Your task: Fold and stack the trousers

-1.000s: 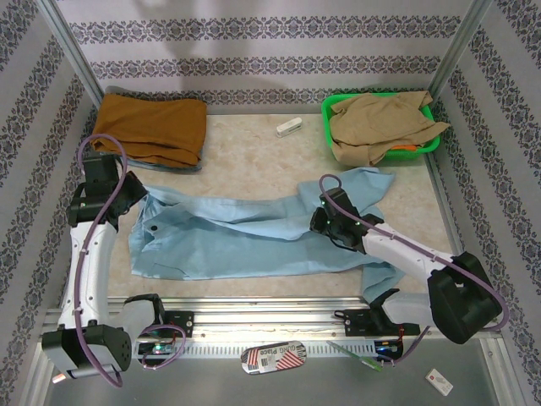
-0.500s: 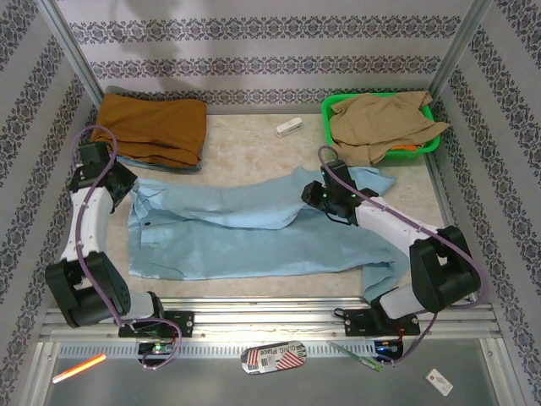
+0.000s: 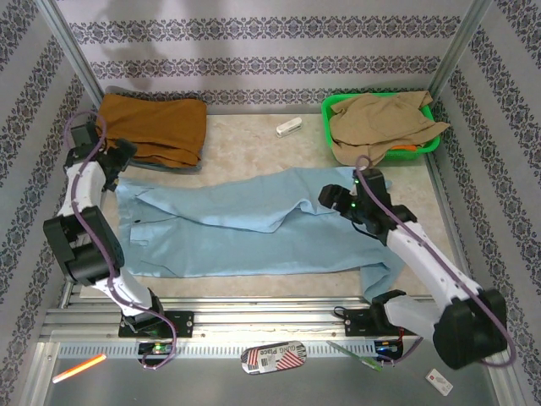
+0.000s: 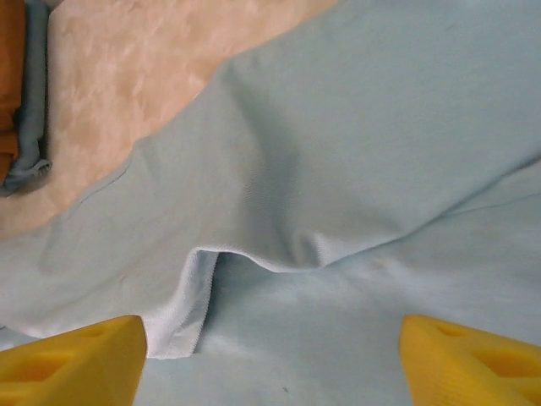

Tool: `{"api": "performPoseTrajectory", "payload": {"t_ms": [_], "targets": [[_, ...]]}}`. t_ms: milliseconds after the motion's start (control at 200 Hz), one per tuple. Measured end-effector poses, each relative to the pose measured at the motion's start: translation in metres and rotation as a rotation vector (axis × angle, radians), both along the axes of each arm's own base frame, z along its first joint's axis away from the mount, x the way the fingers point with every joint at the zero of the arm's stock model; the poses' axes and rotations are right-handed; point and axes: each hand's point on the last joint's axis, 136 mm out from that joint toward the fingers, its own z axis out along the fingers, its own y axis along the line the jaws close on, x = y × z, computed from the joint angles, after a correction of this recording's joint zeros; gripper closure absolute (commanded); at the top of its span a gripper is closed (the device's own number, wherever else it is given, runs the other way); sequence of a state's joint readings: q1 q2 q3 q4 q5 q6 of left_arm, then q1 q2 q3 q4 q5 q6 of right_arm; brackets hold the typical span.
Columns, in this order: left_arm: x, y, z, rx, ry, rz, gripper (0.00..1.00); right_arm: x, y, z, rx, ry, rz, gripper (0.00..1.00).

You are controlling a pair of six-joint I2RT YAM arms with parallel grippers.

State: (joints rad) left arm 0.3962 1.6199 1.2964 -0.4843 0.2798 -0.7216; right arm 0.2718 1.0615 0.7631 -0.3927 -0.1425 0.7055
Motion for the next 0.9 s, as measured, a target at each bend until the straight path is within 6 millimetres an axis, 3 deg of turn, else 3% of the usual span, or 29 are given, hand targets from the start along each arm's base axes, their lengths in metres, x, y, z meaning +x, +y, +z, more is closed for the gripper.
{"api": "performPoseTrajectory", "payload": {"t_ms": [165, 260, 390, 500, 679, 899], "targets": [[-0.055, -0.105, 0.02, 0.012, -0.068, -0.188, 0.02, -0.027, -0.043, -0.001, -0.039, 0.058, -0.125, 0.16], [-0.104, -0.146, 0.004, 0.012, -0.068, -0.269, 0.05, -0.046, -0.065, -0.017, -0.051, 0.147, -0.196, 0.16], [-0.169, -0.154, -0.043, 0.013, 0.047, -0.259, 0.13, -0.076, -0.079, -0.041, -0.068, 0.276, -0.245, 0.17], [-0.206, -0.159, -0.067, 0.017, 0.115, -0.255, 0.15, -0.093, -0.082, -0.049, -0.076, 0.345, -0.254, 0.18], [-0.236, -0.171, -0.089, -0.014, 0.188, -0.234, 0.19, -0.107, -0.086, -0.055, -0.087, 0.408, -0.269, 0.17], [-0.257, -0.175, -0.123, -0.041, 0.379, -0.149, 0.2, -0.116, -0.092, -0.059, -0.074, 0.458, -0.314, 0.15]]}}
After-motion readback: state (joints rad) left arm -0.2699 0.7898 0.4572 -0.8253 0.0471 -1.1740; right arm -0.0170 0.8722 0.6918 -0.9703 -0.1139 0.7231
